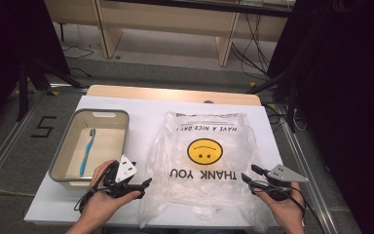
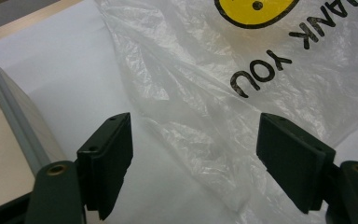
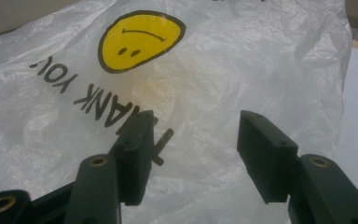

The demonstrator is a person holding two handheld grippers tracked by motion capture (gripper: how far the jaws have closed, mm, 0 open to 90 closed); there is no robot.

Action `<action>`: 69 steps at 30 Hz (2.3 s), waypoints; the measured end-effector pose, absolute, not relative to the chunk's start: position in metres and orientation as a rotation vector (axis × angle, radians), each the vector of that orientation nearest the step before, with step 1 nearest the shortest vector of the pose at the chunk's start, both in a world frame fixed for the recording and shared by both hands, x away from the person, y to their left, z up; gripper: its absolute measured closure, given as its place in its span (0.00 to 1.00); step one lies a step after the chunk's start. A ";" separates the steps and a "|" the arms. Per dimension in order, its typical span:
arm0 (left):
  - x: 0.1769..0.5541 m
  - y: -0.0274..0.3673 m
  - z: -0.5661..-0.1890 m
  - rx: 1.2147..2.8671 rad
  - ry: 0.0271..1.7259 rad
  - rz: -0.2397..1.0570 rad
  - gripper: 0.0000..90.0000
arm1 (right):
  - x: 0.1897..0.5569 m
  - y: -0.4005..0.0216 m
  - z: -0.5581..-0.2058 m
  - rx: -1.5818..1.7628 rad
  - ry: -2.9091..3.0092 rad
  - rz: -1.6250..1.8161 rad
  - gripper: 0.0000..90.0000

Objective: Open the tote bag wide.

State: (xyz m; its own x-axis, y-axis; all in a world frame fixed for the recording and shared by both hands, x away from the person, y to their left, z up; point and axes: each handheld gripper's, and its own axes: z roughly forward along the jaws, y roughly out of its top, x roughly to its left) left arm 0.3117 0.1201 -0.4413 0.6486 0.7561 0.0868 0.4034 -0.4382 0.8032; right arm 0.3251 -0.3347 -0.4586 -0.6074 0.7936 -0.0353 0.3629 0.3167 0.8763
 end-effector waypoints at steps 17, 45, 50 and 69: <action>0.303 0.086 -0.458 2.327 0.862 0.449 0.27 | 0.331 -0.359 -0.459 1.199 2.102 1.054 0.50; 0.315 0.071 -0.472 2.475 0.921 0.233 0.65 | 0.338 -0.363 -0.472 1.373 2.290 0.867 0.80; 0.319 0.069 -0.471 2.486 0.934 0.244 0.80 | 0.339 -0.363 -0.474 1.397 2.330 0.856 0.98; 0.346 0.061 -0.463 2.481 0.941 0.451 0.98 | 0.340 -0.363 -0.466 1.450 2.265 0.906 1.00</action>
